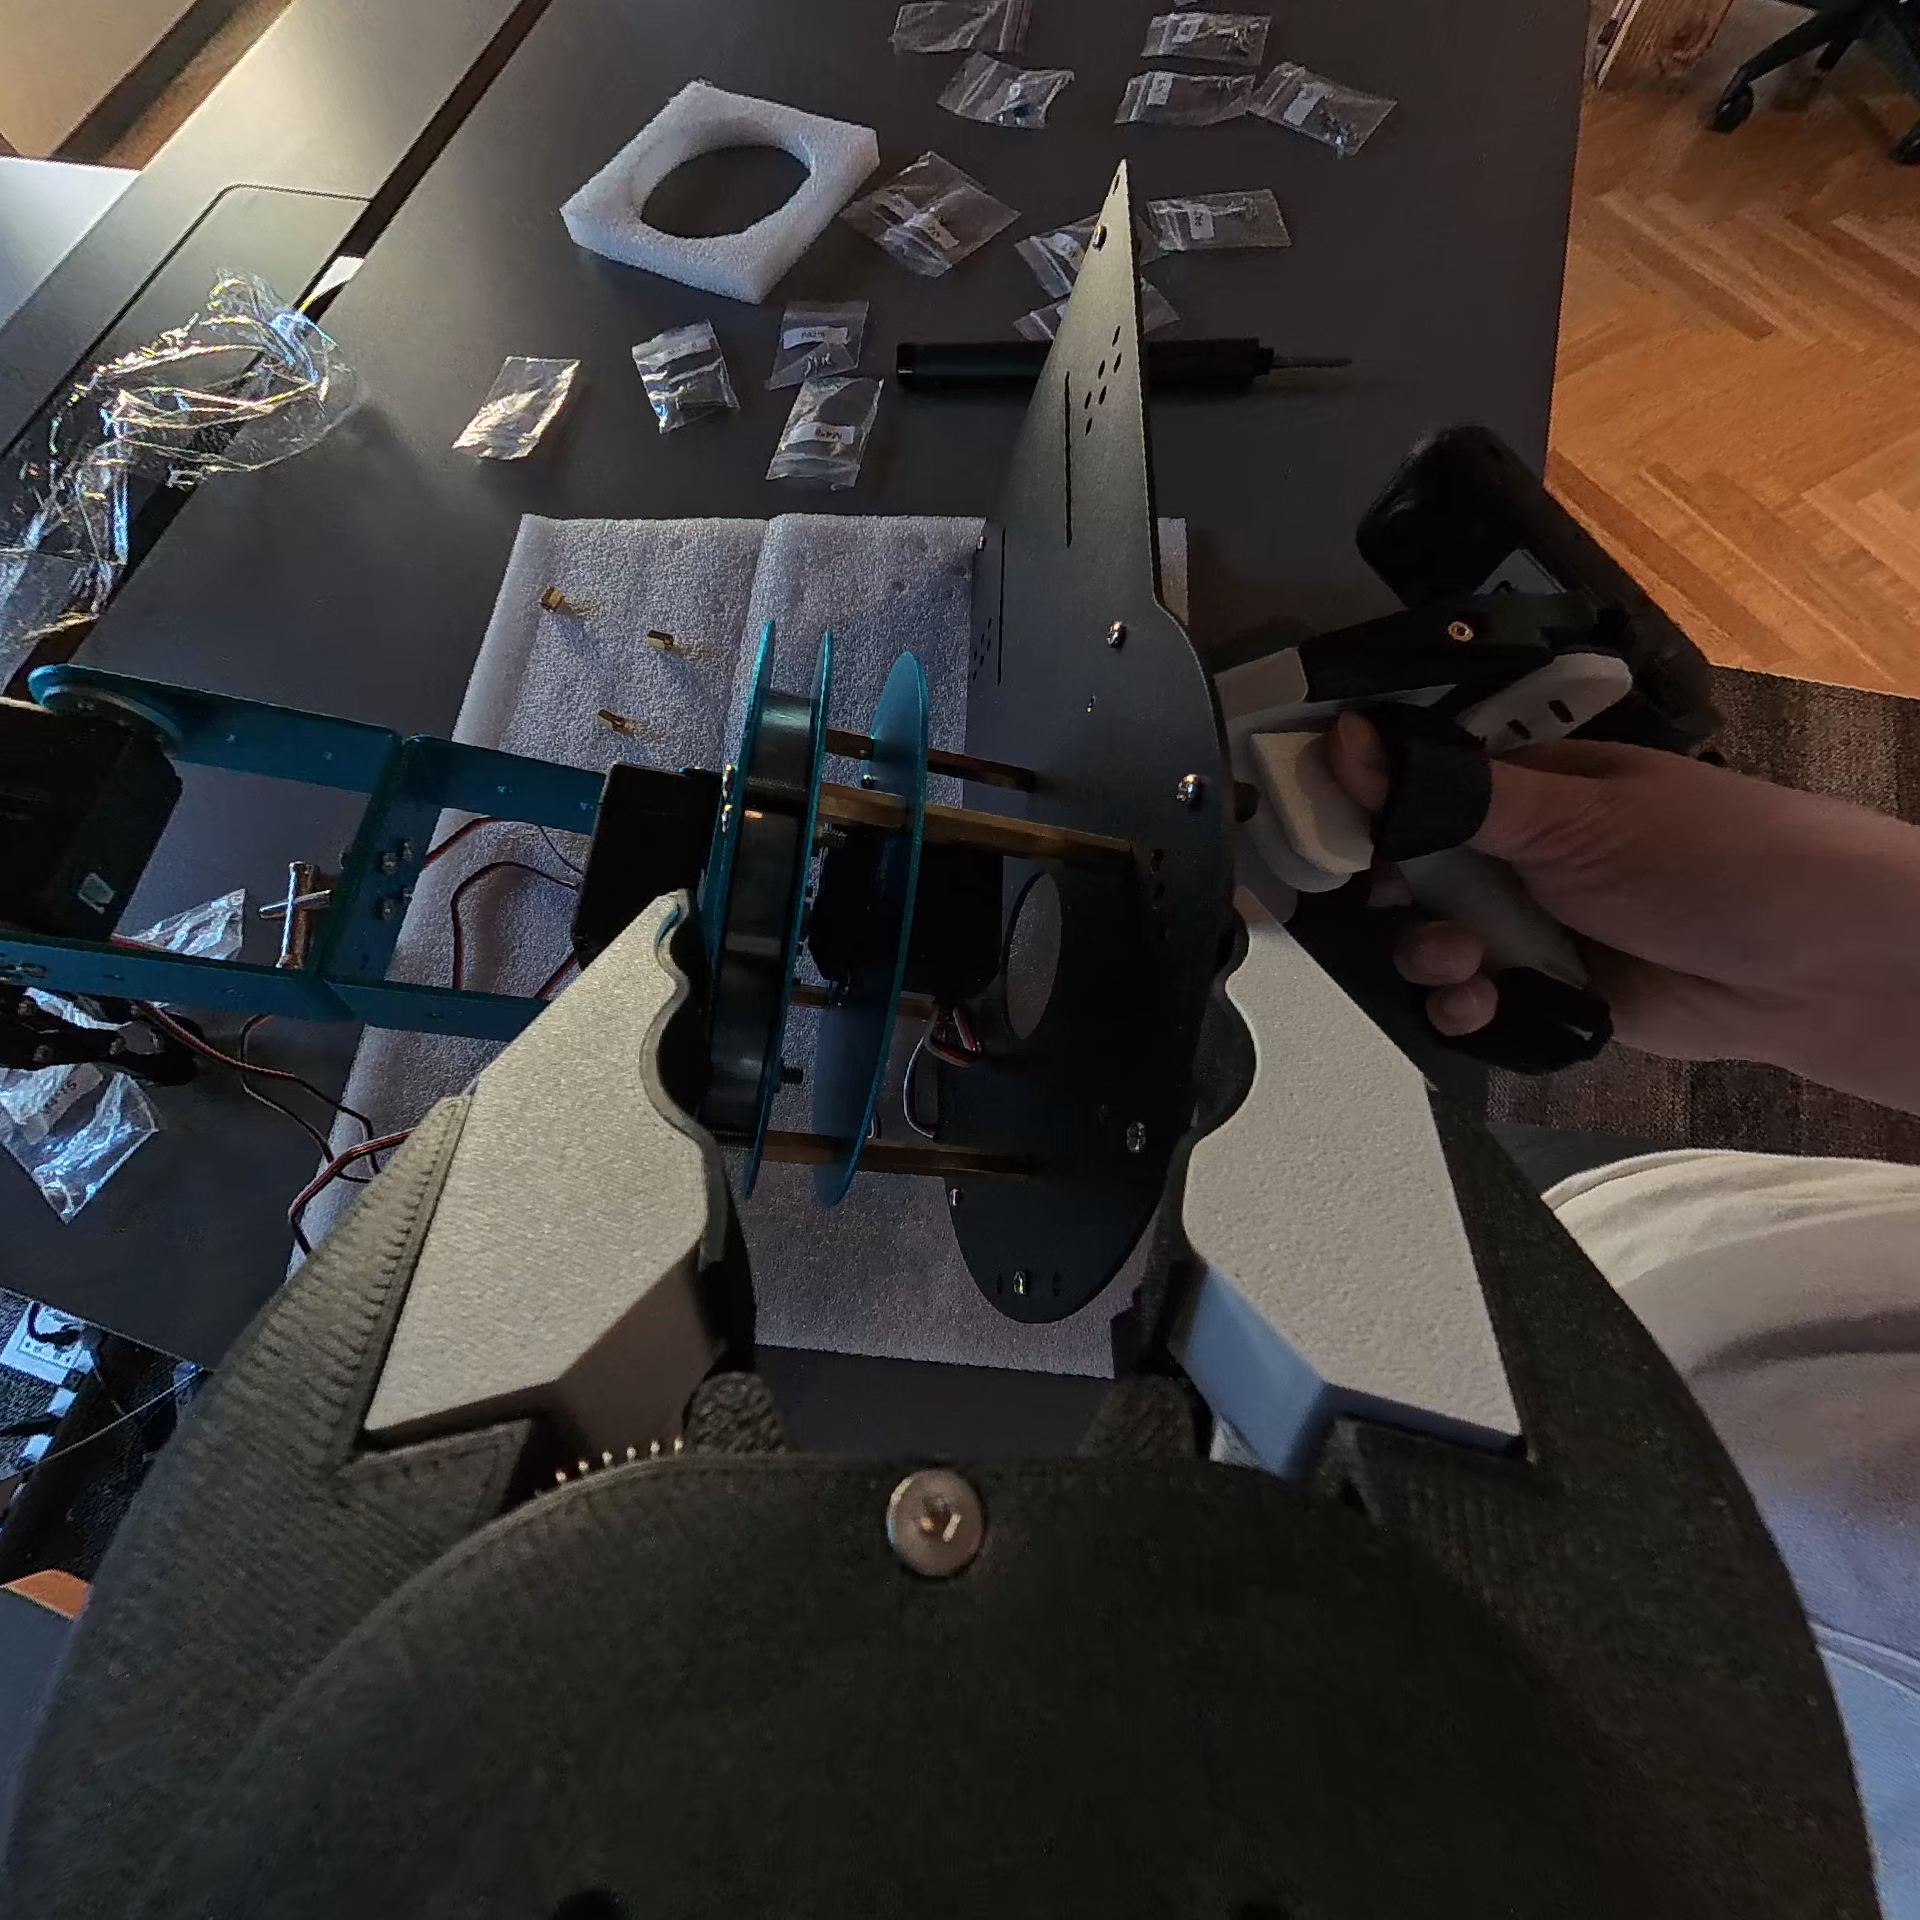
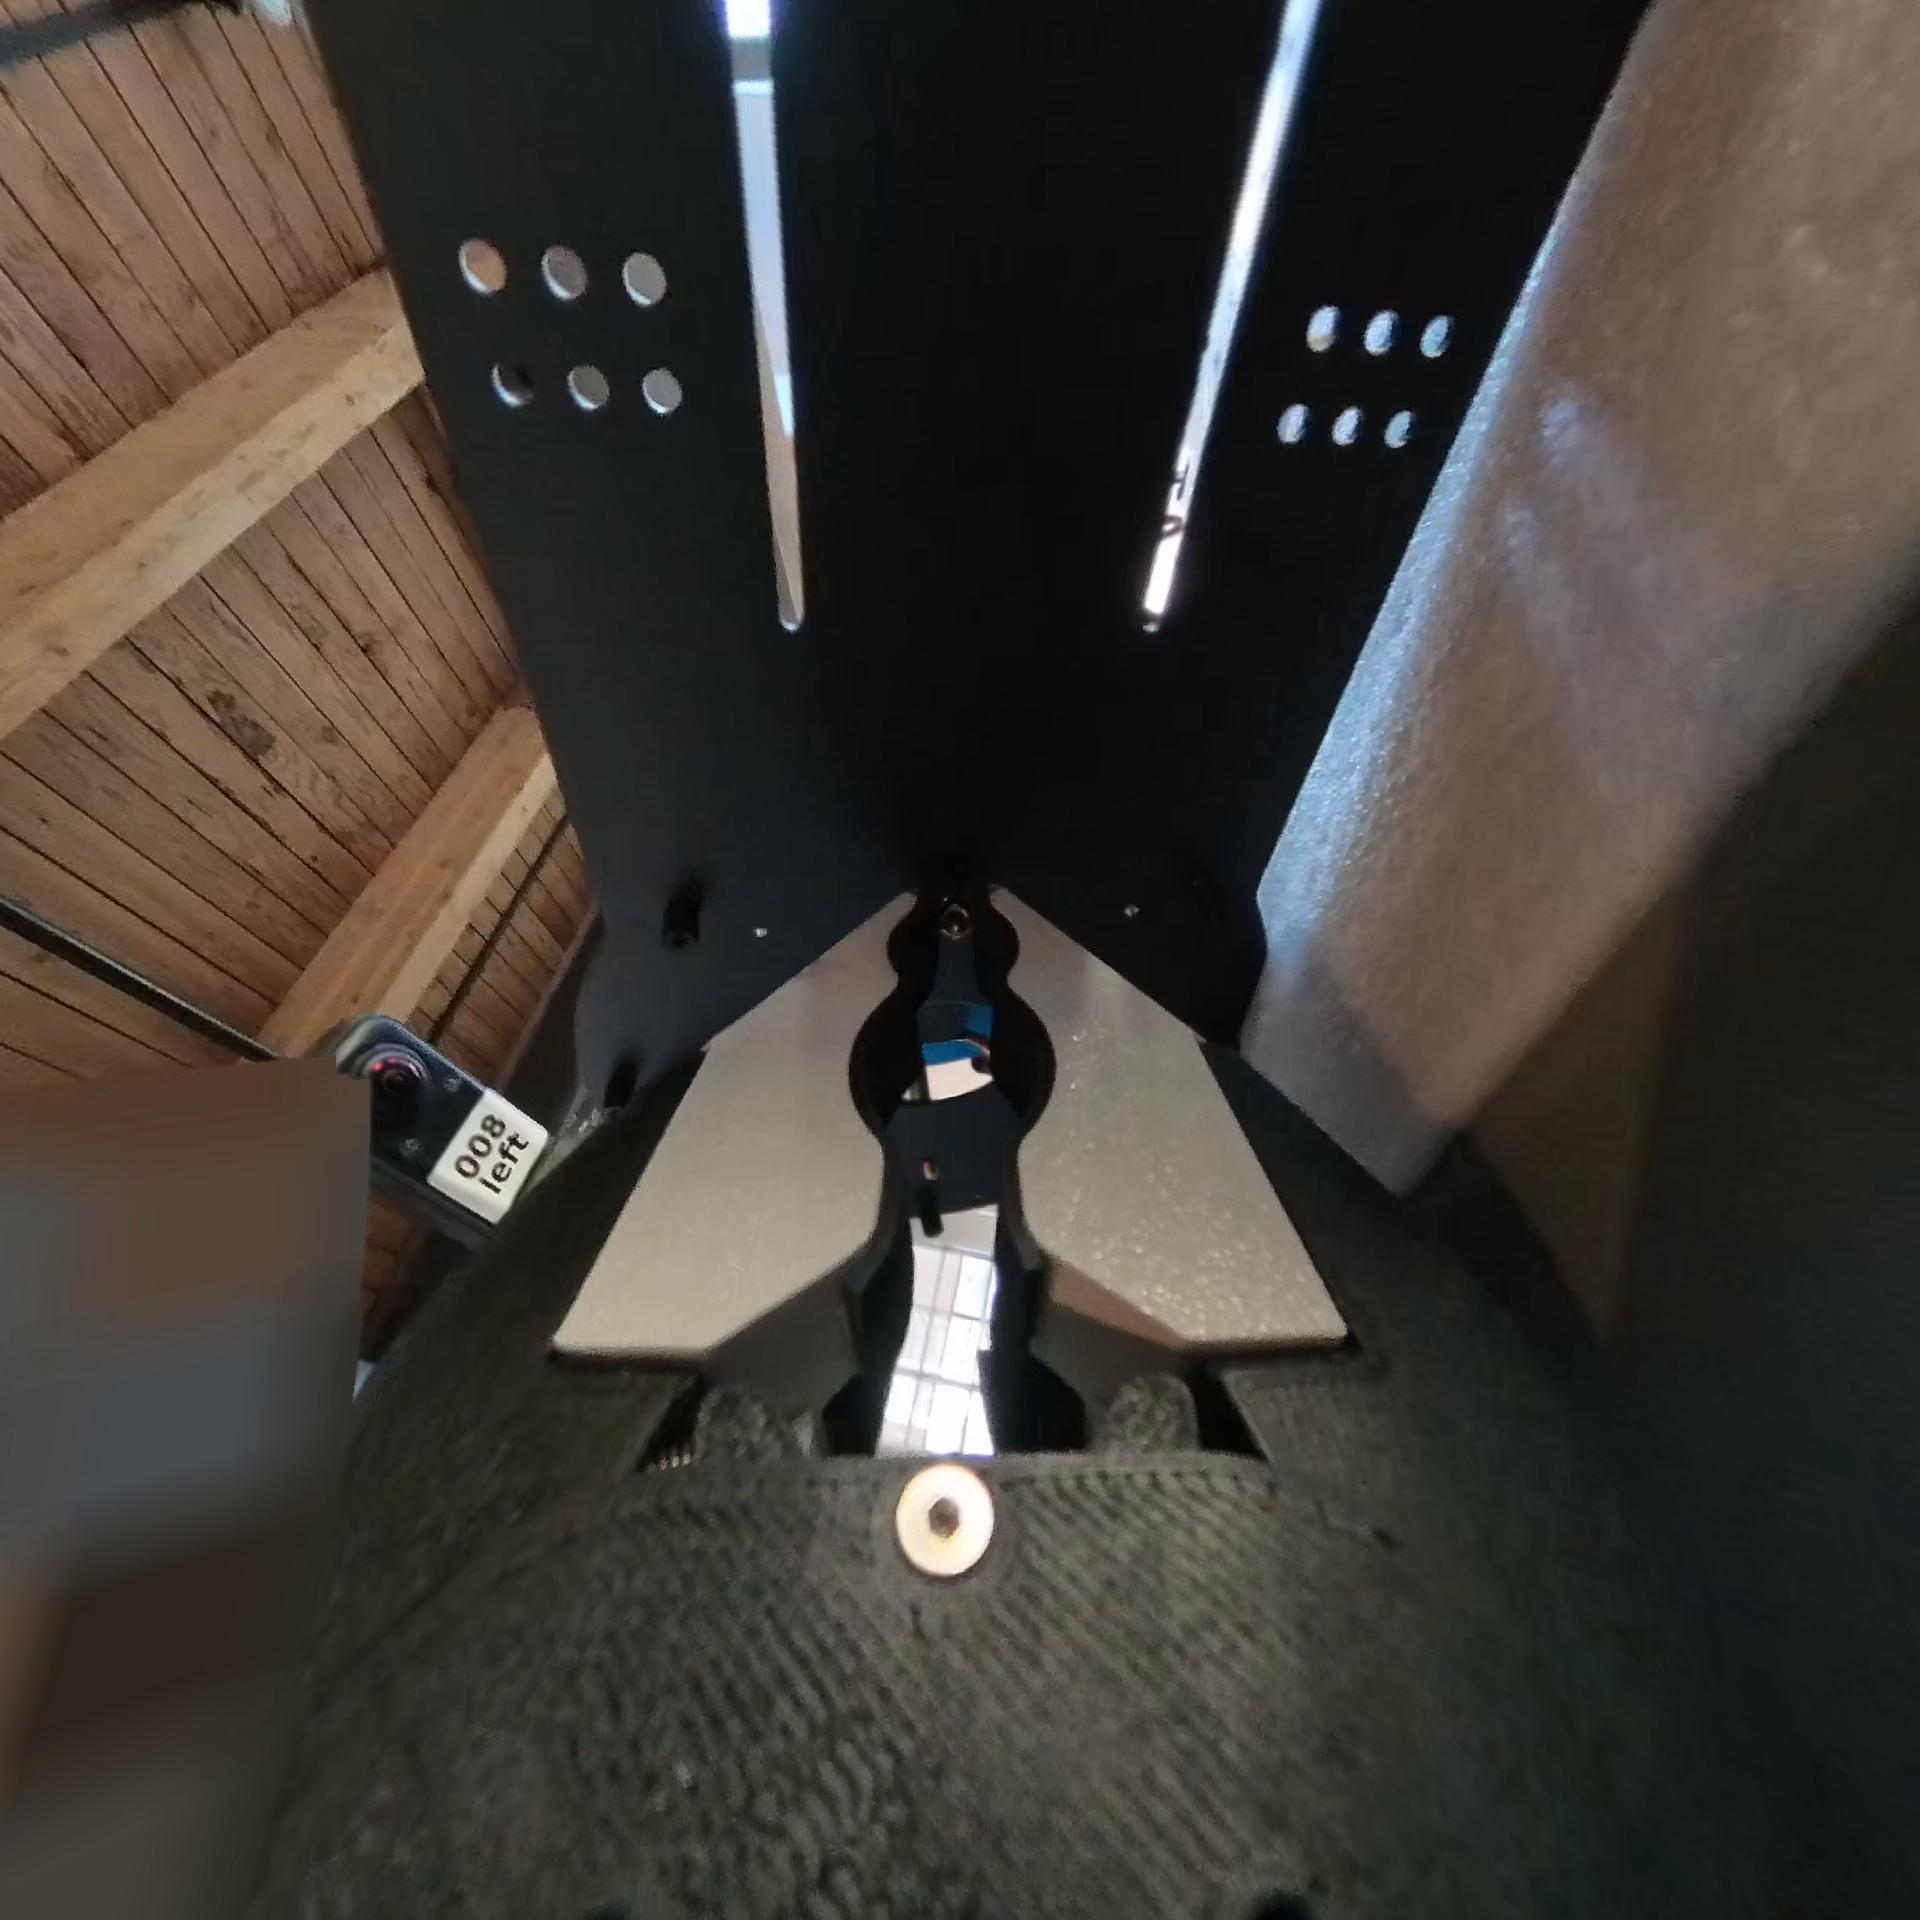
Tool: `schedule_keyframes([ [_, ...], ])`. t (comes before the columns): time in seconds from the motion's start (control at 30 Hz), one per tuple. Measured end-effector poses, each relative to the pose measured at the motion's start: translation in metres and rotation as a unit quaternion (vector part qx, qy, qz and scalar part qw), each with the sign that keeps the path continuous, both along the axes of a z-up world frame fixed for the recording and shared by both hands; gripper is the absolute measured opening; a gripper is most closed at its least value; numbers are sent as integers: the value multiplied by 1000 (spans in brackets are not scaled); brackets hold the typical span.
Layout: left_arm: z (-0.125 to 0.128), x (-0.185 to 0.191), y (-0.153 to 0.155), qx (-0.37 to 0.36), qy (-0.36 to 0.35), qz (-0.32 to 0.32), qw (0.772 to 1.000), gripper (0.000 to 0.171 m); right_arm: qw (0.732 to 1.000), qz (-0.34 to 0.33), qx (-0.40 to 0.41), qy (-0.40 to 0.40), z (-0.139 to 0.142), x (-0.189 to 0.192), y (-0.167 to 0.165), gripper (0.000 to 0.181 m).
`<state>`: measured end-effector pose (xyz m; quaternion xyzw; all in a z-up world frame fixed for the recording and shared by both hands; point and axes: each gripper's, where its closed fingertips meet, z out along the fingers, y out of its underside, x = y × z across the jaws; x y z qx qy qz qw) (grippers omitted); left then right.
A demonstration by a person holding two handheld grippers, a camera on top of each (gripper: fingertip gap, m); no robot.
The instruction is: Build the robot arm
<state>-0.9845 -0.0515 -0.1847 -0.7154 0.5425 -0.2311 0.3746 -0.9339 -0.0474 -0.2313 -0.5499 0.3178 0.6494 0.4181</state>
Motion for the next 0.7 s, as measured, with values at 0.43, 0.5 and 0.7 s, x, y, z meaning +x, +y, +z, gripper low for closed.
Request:
schedule_keyframes([
  [0.43,0,0,0,0,1,0,1000,94,986,-98,-47,125,-1,0,-2,4],
  [0.5,0,0,0,1,1,0,1000,94,984,-110,-45,129,-1,1,-1,4],
  [0.7,0,0,0,2,-2,0,1000,94,983,-106,-62,135,-2,2,0,4],
])
